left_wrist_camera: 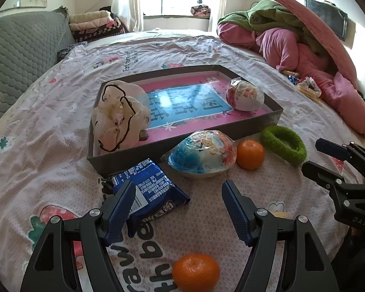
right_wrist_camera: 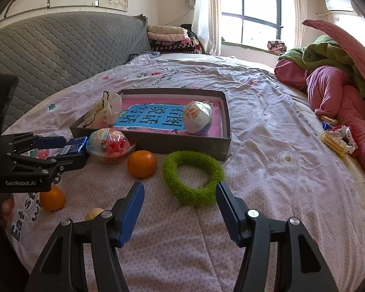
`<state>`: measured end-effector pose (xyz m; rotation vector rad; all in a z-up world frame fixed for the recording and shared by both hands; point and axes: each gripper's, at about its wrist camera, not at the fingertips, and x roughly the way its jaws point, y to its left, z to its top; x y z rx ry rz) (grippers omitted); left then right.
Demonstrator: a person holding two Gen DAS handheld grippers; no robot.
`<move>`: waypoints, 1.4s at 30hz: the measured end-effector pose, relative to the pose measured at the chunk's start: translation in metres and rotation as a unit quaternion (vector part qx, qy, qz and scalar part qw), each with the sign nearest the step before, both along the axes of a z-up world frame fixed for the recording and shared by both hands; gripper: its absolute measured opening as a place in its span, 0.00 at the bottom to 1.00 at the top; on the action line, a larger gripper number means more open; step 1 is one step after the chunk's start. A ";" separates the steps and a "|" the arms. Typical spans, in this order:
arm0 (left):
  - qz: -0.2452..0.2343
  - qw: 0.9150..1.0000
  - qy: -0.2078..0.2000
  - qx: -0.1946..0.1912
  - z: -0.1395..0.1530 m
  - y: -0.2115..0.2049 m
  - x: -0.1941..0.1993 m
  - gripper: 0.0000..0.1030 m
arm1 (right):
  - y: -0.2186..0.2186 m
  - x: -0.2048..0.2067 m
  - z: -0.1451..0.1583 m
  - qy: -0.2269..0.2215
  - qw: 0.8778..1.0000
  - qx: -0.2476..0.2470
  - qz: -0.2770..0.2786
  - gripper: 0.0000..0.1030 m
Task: Organize objects
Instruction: 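Close the left gripper on the blue-and-white egg while the right grips the green fuzzy ring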
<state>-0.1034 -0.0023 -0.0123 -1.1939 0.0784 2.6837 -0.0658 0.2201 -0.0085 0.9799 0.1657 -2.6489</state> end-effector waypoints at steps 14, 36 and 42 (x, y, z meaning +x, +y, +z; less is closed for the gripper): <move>-0.012 1.000 -0.003 0.000 -0.006 0.002 -0.020 0.73 | 0.004 -0.006 -0.007 -0.012 1.000 -0.009 -0.002 0.59; -0.050 0.995 -0.027 0.086 -0.008 0.014 -0.047 0.76 | -0.009 -0.023 -0.018 -0.004 0.999 0.040 0.013 0.59; -0.056 0.993 -0.040 0.098 -0.013 0.018 -0.050 0.76 | -0.007 -0.028 -0.019 -0.008 0.999 0.037 0.012 0.59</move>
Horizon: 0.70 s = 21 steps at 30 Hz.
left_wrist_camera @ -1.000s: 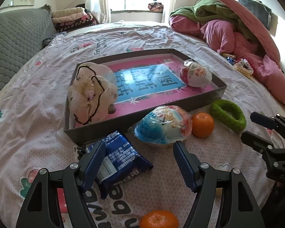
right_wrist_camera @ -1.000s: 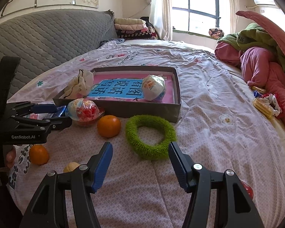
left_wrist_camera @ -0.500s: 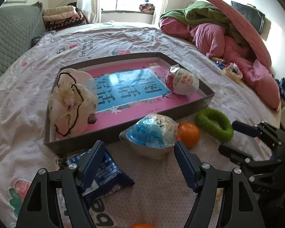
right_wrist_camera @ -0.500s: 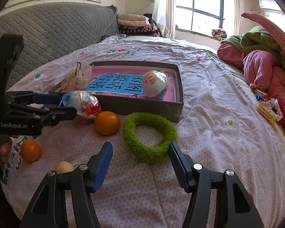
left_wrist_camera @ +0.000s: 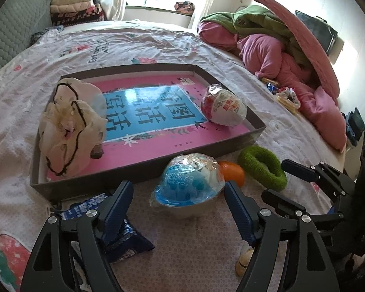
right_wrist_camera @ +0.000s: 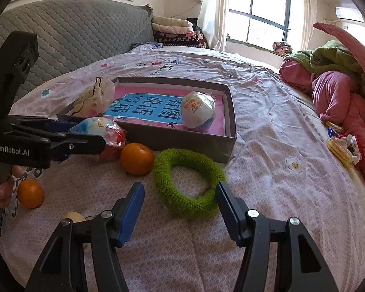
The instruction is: Organize objects
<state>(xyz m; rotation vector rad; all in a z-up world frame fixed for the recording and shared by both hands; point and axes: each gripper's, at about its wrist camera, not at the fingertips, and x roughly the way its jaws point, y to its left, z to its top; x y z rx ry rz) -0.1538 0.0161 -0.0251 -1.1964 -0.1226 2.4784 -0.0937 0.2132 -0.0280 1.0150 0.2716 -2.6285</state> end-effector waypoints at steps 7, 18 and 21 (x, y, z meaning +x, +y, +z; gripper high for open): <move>-0.020 1.000 -0.009 0.003 -0.006 0.010 0.000 0.76 | -0.002 -0.005 -0.002 0.009 1.000 0.021 0.002 0.50; -0.027 0.999 -0.020 0.015 -0.012 0.011 -0.004 0.64 | -0.008 -0.008 -0.009 0.003 0.999 0.027 0.026 0.22; -0.028 0.999 -0.020 0.016 -0.012 0.011 -0.003 0.63 | -0.006 -0.008 -0.009 -0.002 0.999 0.013 0.029 0.21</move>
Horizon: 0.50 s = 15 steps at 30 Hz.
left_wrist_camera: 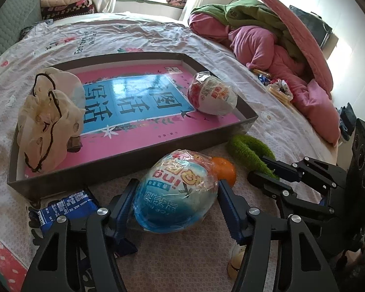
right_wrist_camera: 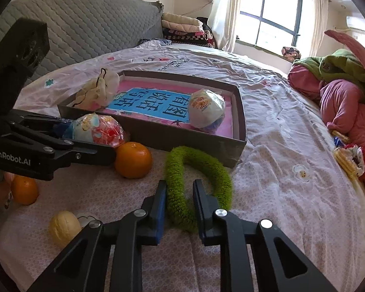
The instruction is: Organize objects
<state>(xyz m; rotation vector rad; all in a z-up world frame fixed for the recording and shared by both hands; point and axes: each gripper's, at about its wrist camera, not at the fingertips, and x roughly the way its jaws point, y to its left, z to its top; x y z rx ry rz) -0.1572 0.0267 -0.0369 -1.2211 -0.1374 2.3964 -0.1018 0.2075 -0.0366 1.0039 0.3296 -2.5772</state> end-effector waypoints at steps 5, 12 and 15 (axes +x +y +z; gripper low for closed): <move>0.003 1.000 0.000 0.003 0.000 -0.001 0.000 0.63 | 0.004 0.000 0.000 -0.004 1.000 -0.017 0.000 0.21; 0.016 1.000 -0.002 0.011 0.004 -0.008 0.004 0.63 | 0.005 0.004 0.004 0.005 1.000 -0.028 0.010 0.16; 0.021 1.000 -0.002 0.018 0.007 -0.011 0.006 0.63 | 0.005 0.007 0.005 0.008 0.999 -0.036 0.020 0.16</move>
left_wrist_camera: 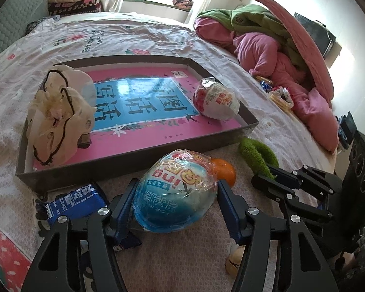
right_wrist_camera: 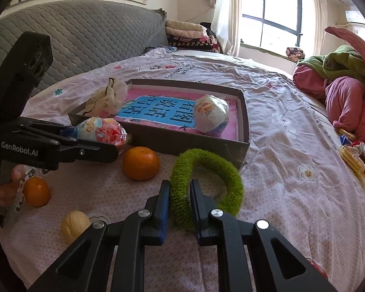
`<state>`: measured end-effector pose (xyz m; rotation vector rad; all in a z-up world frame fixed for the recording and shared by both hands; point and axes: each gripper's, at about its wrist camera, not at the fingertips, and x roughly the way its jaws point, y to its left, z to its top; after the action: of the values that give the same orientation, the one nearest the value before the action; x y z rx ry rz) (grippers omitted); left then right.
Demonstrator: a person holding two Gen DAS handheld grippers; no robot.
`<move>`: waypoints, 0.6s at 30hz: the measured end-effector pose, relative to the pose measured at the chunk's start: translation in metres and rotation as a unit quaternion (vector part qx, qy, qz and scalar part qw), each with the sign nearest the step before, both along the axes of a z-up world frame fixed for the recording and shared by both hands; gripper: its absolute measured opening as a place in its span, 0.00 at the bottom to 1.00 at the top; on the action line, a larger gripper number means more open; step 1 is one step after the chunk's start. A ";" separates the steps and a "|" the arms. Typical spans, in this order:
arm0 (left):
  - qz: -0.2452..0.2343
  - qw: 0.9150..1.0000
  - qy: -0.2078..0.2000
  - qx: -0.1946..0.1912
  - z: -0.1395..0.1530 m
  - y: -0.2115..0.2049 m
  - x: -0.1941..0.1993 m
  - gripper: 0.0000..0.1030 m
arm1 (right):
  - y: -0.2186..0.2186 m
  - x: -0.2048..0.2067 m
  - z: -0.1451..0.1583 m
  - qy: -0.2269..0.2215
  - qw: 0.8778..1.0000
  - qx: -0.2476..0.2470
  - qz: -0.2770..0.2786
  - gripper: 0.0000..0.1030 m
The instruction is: Organize objects
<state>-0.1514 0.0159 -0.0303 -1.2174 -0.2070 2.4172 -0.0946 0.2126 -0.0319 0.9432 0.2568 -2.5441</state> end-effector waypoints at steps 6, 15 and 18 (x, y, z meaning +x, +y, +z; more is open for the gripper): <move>0.004 1.000 0.003 0.004 0.004 -0.003 0.005 0.63 | 0.001 0.004 0.005 0.005 1.000 -0.021 0.016 0.16; 0.007 1.000 0.005 0.012 0.010 -0.006 0.007 0.63 | 0.004 0.006 0.010 0.013 0.999 -0.045 0.025 0.13; 0.012 1.000 0.006 0.015 0.011 -0.008 0.008 0.63 | 0.004 0.008 0.013 0.021 0.998 -0.049 0.030 0.13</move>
<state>-0.1431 0.0080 -0.0195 -1.1930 -0.2539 2.4325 -0.0868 0.2167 -0.0191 0.8331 0.1688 -2.4994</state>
